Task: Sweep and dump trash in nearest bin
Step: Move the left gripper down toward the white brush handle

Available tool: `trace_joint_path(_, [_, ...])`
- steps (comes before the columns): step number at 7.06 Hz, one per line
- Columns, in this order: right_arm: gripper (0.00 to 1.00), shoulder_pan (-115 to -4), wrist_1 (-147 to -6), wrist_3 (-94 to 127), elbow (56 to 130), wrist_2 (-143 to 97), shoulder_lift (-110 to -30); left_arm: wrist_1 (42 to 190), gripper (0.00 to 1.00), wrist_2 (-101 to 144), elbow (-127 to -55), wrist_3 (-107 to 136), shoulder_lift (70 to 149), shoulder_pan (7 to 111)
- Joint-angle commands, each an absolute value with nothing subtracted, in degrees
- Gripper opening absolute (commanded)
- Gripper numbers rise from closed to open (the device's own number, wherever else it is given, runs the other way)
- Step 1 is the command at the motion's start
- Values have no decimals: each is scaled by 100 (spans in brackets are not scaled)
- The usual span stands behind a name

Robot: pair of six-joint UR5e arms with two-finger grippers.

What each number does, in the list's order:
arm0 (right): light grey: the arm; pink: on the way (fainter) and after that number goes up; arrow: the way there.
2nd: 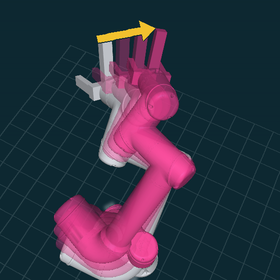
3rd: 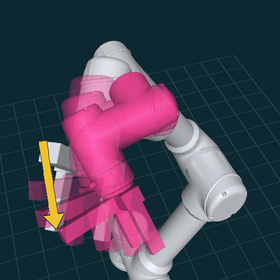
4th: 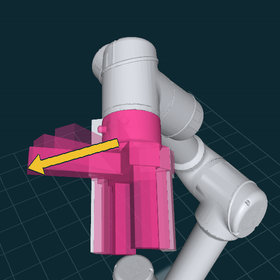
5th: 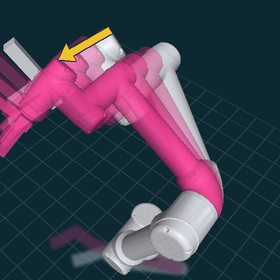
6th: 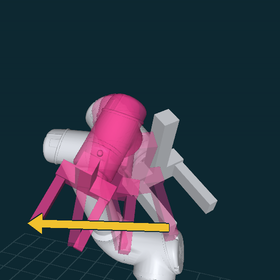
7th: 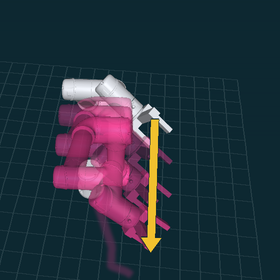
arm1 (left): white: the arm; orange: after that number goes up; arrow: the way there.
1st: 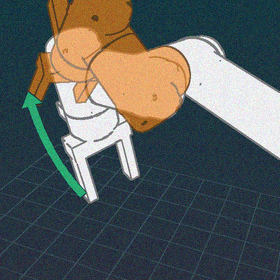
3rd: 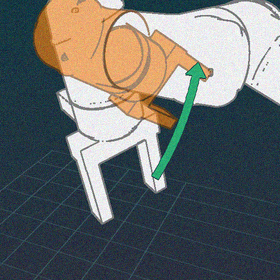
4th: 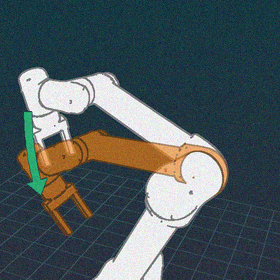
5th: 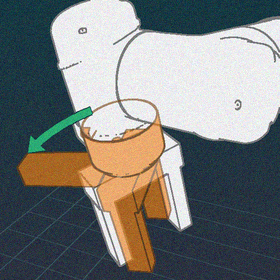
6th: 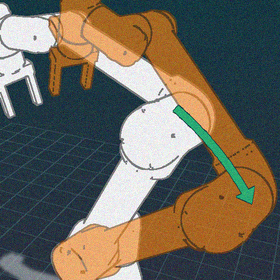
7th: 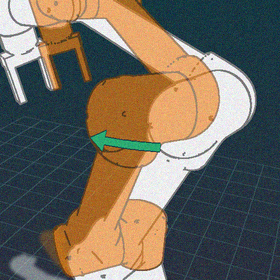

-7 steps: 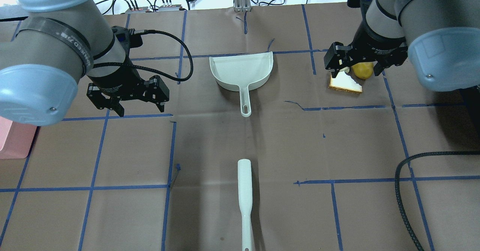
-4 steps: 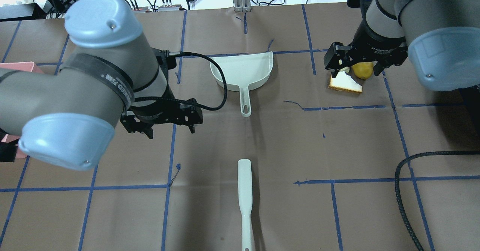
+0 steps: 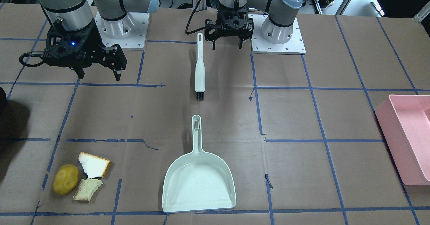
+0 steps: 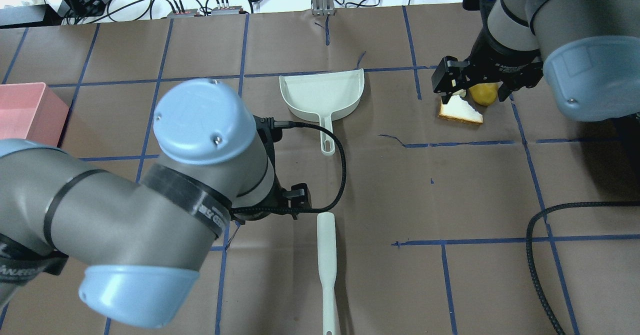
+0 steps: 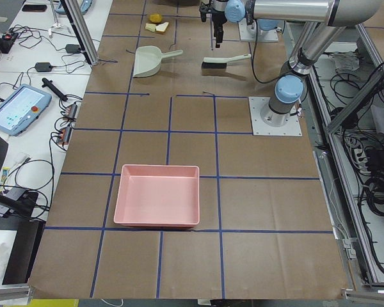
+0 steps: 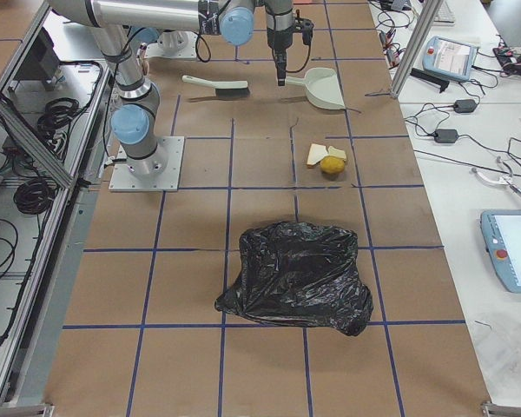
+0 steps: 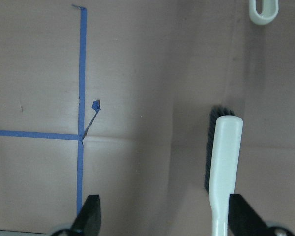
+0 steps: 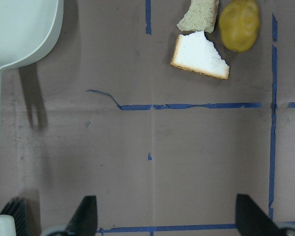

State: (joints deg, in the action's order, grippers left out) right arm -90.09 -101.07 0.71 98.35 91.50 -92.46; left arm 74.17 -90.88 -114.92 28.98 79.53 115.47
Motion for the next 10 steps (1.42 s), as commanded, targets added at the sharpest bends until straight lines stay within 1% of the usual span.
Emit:
trace_joint_path(1, [100, -9009, -10107, 70, 9835, 9149, -9255, 6559, 93, -9123, -12057, 3225, 7928, 12057])
trace_joint_path(3, [100, -9009, -10107, 70, 9844, 9158, -9246, 6539, 93, -9123, -12286, 3409, 7910, 12076])
trace_joint_path(4, [100, -9009, -10107, 70, 9844, 9150, -9246, 6487, 93, -9201, -12287, 3436, 7928, 12085])
trace_joint_path(7, [100, -9009, -10107, 70, 9844, 9149, -9246, 5373, 93, -9237, -12751, 3419, 8015, 12803])
trace_joint_path(9, [100, -9009, -10107, 70, 9844, 9149, -9246, 5361, 95, -9185, -12806, 3672, 8068, 12902])
trace_joint_path(10, [100, -9009, -10107, 70, 9844, 9149, -9246, 5379, 95, -9185, -12832, 4265, 8068, 12955])
